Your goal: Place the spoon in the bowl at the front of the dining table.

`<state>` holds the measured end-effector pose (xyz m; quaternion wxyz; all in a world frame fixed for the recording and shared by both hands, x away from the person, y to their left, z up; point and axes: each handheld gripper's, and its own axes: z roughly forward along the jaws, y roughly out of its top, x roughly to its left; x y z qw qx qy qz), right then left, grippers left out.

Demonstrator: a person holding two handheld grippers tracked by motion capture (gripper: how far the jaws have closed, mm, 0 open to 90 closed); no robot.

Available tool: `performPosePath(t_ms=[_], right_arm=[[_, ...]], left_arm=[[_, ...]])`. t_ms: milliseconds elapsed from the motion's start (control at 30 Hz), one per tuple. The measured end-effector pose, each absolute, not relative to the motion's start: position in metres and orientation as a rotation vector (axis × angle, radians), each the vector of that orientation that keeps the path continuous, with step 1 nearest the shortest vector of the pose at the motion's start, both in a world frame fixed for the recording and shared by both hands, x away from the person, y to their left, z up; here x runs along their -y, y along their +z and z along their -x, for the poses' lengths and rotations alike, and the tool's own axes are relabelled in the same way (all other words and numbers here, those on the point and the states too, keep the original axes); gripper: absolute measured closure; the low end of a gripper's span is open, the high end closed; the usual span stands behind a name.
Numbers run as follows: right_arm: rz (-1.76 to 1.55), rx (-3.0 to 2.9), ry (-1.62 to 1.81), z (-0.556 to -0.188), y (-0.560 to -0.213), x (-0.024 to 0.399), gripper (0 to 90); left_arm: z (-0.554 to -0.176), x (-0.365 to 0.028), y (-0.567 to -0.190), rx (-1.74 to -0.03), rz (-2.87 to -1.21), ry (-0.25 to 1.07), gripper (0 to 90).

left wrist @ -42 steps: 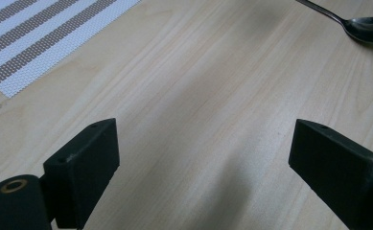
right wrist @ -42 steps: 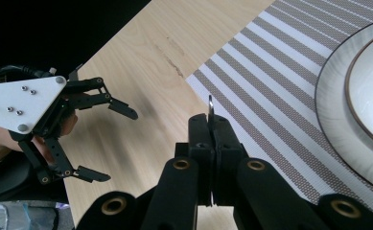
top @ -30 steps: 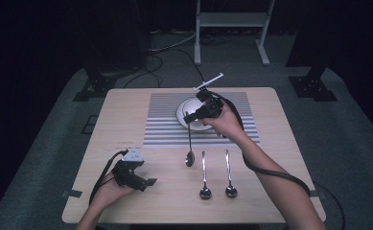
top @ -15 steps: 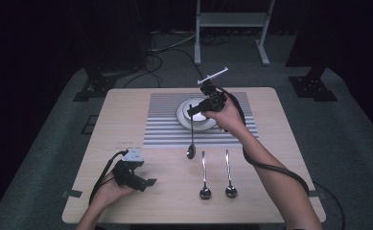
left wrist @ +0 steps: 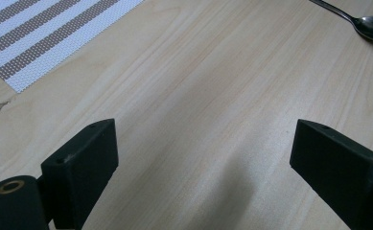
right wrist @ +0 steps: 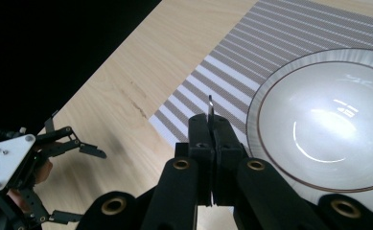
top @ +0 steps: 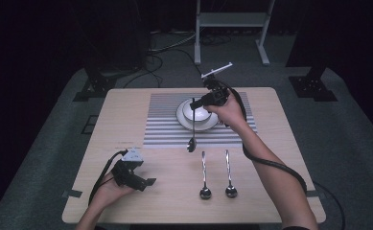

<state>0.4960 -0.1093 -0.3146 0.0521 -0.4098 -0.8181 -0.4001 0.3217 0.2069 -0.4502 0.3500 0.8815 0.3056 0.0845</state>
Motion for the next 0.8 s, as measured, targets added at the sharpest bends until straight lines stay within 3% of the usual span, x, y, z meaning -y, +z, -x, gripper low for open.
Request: performPosePath(t_ms=[800], right_arm=[[1.374, 2.453, -1.278, -0.522, -0.301, 0.12, 88.4]], left_arm=[[-0.322, -0.207, -0.451, -0.786, -2.278, 0.22, 8.3]])
